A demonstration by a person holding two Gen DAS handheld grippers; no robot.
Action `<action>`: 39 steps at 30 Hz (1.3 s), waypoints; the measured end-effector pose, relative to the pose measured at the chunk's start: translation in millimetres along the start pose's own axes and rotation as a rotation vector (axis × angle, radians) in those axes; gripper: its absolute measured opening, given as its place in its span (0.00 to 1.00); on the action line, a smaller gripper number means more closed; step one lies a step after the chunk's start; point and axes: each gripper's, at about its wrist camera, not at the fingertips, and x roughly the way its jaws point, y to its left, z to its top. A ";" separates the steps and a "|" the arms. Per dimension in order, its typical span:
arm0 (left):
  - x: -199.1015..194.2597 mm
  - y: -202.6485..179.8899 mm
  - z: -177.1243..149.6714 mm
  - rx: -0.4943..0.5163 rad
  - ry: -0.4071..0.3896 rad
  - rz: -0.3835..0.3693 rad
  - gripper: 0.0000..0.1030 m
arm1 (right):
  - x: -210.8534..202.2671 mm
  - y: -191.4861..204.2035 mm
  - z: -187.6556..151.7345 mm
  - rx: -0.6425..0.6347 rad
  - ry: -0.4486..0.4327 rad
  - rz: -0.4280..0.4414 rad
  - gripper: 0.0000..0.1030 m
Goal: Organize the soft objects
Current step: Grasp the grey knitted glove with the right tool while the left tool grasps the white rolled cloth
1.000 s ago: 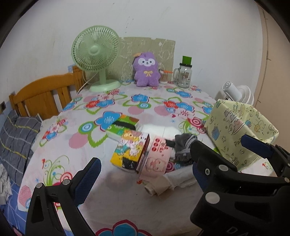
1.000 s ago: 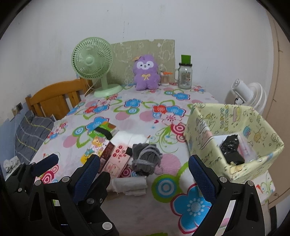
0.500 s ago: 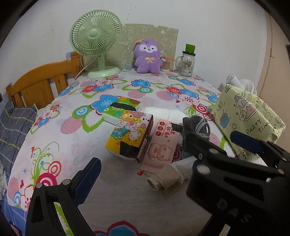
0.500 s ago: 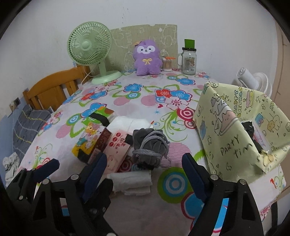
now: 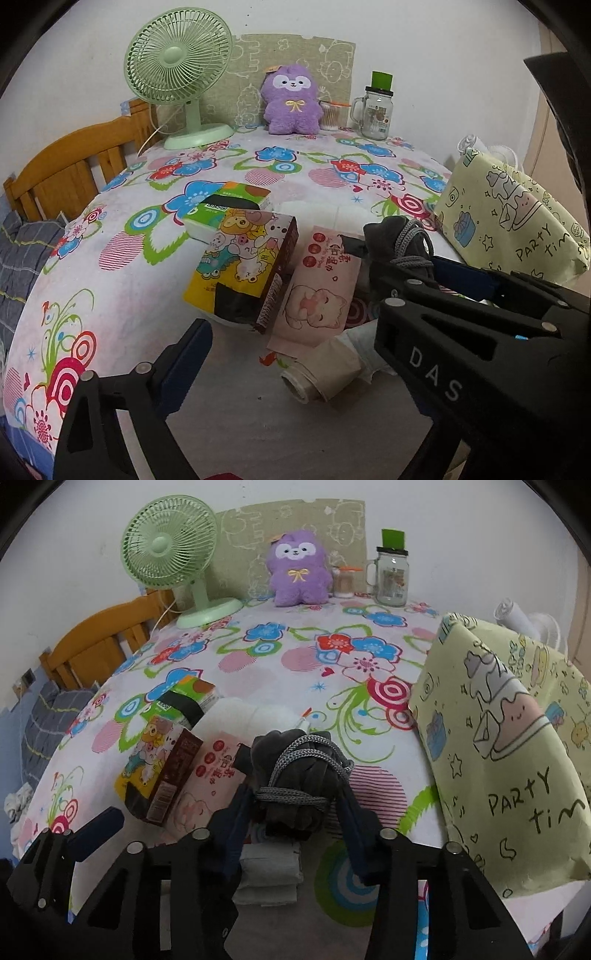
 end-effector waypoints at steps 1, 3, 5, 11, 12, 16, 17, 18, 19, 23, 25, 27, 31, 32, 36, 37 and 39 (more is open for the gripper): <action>0.4 0.0 -0.2 -0.002 0.003 -0.006 0.86 | -0.1 0.2 -0.1 -0.004 -0.003 0.000 0.43; 1.2 -0.3 -0.9 -0.006 0.012 -0.020 0.78 | -1.8 -0.5 -1.6 -0.003 -0.010 0.001 0.42; 0.5 -1.9 -1.8 -0.003 0.014 -0.036 0.68 | -3.6 -2.6 -3.2 0.005 -0.014 0.003 0.42; -4.0 -7.8 -6.1 0.015 0.019 -0.073 0.39 | -10.0 -8.1 -9.3 0.022 -0.017 0.007 0.42; -4.6 -8.6 -6.5 0.020 0.019 -0.072 0.37 | -11.0 -8.2 -10.4 0.022 -0.018 0.006 0.42; -8.3 -9.6 -8.2 0.019 0.020 -0.075 0.22 | -15.0 -7.4 -13.5 0.022 -0.019 0.010 0.42; -9.1 -9.1 -8.3 0.013 0.021 -0.075 0.21 | -15.8 -6.9 -14.2 0.021 -0.019 0.010 0.42; -10.2 -9.1 -8.2 0.011 0.020 -0.075 0.21 | -17.0 -6.0 -15.0 0.018 -0.020 0.010 0.42; -11.8 -8.6 -8.1 0.009 0.015 -0.072 0.21 | -18.3 -4.9 -15.4 0.015 -0.021 0.008 0.42; -18.8 -7.0 -5.0 -0.003 -0.002 -0.068 0.20 | -24.4 -1.6 -15.9 0.004 -0.028 0.007 0.42; -22.4 -6.8 -2.4 -0.002 -0.015 -0.061 0.20 | -28.2 -0.7 -14.7 0.005 -0.033 0.009 0.42; -26.0 -6.4 0.4 -0.001 -0.025 -0.060 0.20 | -33.8 -0.1 -12.1 0.006 -0.043 0.007 0.42; -34.5 -7.2 7.2 -0.004 -0.046 -0.059 0.20 | -44.6 0.4 -5.9 0.008 -0.063 0.003 0.42; -36.7 -7.4 9.0 -0.005 -0.049 -0.058 0.20 | -48.5 0.9 -3.4 0.007 -0.069 0.001 0.42; -49.0 -8.7 19.3 -0.007 -0.078 -0.055 0.20 | -62.4 2.3 6.1 0.000 -0.099 -0.002 0.42; -52.3 -9.2 22.1 -0.007 -0.086 -0.053 0.20 | -65.6 2.4 7.9 -0.001 -0.105 -0.002 0.42; -58.0 -10.9 26.7 -0.004 -0.098 -0.049 0.20 | -73.3 1.8 12.6 -0.001 -0.121 -0.003 0.42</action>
